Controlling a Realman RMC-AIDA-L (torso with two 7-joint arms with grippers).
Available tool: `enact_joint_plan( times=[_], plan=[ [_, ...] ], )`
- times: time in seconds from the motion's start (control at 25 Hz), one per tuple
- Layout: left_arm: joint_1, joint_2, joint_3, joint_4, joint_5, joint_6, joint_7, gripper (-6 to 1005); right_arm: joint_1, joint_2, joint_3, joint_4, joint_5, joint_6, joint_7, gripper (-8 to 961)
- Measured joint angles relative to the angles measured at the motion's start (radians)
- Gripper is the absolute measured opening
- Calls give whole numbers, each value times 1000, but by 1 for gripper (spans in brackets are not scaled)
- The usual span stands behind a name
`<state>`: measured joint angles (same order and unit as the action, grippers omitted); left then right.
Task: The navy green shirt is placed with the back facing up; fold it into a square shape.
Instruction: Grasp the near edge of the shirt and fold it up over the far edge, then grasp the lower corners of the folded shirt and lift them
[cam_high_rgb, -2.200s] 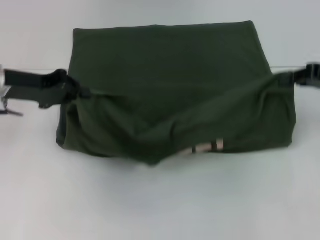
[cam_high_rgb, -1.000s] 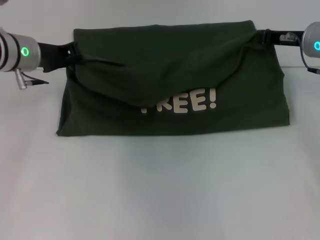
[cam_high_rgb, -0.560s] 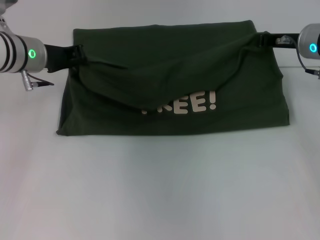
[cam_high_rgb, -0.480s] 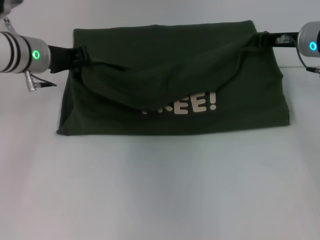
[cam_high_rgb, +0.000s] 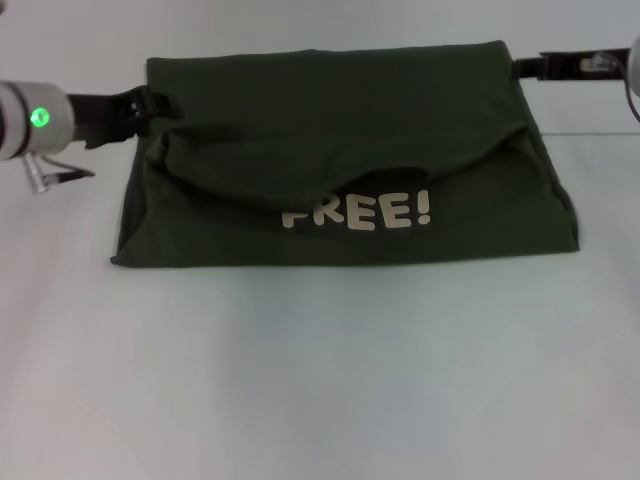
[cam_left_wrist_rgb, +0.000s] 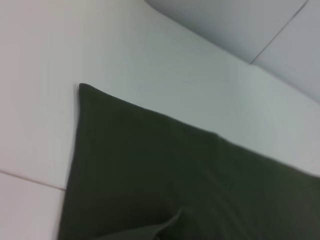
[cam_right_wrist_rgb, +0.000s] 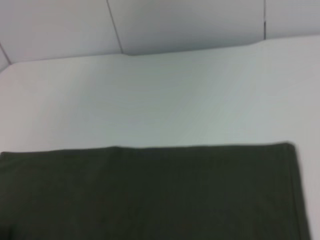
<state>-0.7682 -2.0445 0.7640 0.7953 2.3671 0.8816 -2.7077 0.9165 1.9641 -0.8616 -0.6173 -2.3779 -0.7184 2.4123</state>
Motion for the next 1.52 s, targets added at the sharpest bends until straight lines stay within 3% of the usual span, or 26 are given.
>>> enact_joint_plan(
  times=[0.2, 0.36, 0.48, 0.6, 0.8, 1.52],
  plan=[
    [103, -5, -2, 75, -134, 115, 67, 517, -82, 7, 100, -96, 69, -219, -12, 543],
    [161, -1, -11, 32, -205, 145, 198, 605, -195, 11, 123, -118, 264, -373, -84, 701],
    [185, -12, -35, -16, -226, 146, 405, 671, -258, 7, 125, -111, 388, -448, -130, 792],
    [188, -13, -42, -68, -219, 92, 491, 868, -295, 4, 125, -108, 448, -485, -143, 869],
    [161, 10, -52, -158, -215, 63, 468, 904, -306, -1, 127, -108, 456, -500, -144, 866],
    [145, 15, -46, -227, -173, 0, 393, 856, -298, 1, 135, -108, 459, -506, -139, 865]
  ],
)
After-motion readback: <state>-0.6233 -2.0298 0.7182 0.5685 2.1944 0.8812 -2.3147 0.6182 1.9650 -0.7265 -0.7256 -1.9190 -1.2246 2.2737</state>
